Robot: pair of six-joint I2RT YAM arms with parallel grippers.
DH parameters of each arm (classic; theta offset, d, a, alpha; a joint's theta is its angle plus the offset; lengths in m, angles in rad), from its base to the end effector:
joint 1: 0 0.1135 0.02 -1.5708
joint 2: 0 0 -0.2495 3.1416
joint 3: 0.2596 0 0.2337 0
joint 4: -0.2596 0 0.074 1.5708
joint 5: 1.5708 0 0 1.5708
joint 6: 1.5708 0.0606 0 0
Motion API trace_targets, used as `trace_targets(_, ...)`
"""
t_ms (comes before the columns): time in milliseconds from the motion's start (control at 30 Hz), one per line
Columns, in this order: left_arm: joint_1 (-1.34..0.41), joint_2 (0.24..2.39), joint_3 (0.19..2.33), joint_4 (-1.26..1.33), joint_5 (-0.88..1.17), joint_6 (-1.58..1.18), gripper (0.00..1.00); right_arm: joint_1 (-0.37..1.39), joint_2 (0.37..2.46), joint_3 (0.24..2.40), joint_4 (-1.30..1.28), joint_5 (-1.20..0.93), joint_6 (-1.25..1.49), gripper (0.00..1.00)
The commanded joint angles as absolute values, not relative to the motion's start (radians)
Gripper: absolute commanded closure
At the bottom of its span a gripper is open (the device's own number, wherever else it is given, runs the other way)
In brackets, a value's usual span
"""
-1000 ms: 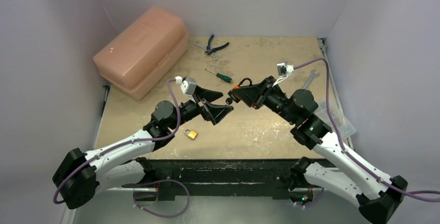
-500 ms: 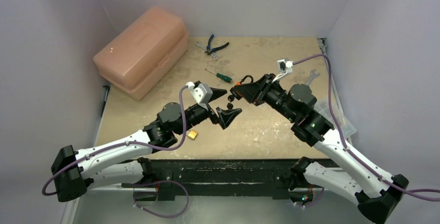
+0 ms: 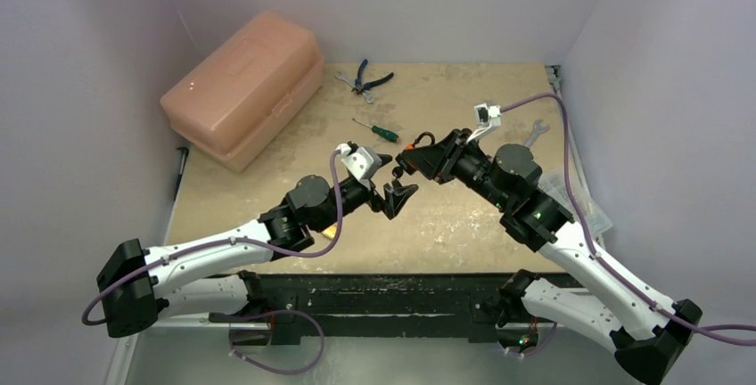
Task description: Unlock with the key
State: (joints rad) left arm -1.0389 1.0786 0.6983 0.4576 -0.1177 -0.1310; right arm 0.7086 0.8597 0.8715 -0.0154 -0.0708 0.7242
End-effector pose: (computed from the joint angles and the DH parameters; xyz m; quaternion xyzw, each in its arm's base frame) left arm 0.1420 -0.2273 0.3156 0.2586 0.6283 -0.3712 0.6329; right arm 0.1618 0.1443 0.3647 -0.0195 0.7081 0.4821 0.5155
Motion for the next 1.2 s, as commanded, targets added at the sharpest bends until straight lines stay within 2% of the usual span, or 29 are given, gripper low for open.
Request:
trace_targets(0, -1.059, 1.101, 0.747, 0.545, -0.147, -0.082, 0.12, 0.713, 0.856, 0.926, 0.017, -0.074, 0.728, 1.0)
trace_targets(333, -1.084, 1.146, 0.778, 0.56, -0.206, -0.02, 0.18, 0.714, 0.875, 0.931, 0.002, -0.09, 0.724, 1.0)
trace_targets(600, -1.085, 1.172, 0.787, 0.584, -0.21, -0.02, 0.42, 0.714, 0.882, 0.934, 0.002, -0.102, 0.724, 1.0)
trace_targets(667, -1.085, 1.176, 0.793, 0.584, -0.213, -0.026, 0.45, 0.715, 0.885, 0.936, 0.002, -0.107, 0.721, 1.0)
trace_targets(733, -1.085, 1.178, 0.796, 0.586, -0.215, -0.031, 0.44, 0.715, 0.888, 0.935, 0.002, -0.114, 0.719, 1.0)
trace_targets(867, -1.085, 1.177, 0.799, 0.597, -0.222, -0.04, 0.32, 0.715, 0.89, 0.93, 0.002, -0.116, 0.718, 1.0)
trace_targets(933, -1.085, 1.175, 0.798, 0.601, -0.222, -0.042, 0.31, 0.715, 0.888, 0.93, 0.002, -0.115, 0.719, 1.0)
trace_targets(967, -1.085, 1.177, 0.799, 0.602, -0.221, -0.042, 0.35, 0.715, 0.888, 0.93, 0.002, -0.115, 0.72, 1.0)
trace_targets(1033, -1.085, 1.179, 0.803, 0.601, -0.215, -0.042, 0.49, 0.714, 0.886, 0.932, 0.002, -0.115, 0.721, 1.0)
trace_targets(1100, -1.085, 1.182, 0.808, 0.593, -0.208, -0.039, 0.68, 0.715, 0.885, 0.934, 0.002, -0.118, 0.721, 1.0)
trace_targets(1167, -1.085, 1.18, 0.814, 0.581, -0.203, -0.035, 0.94, 0.714, 0.884, 0.934, 0.002, -0.126, 0.714, 1.0)
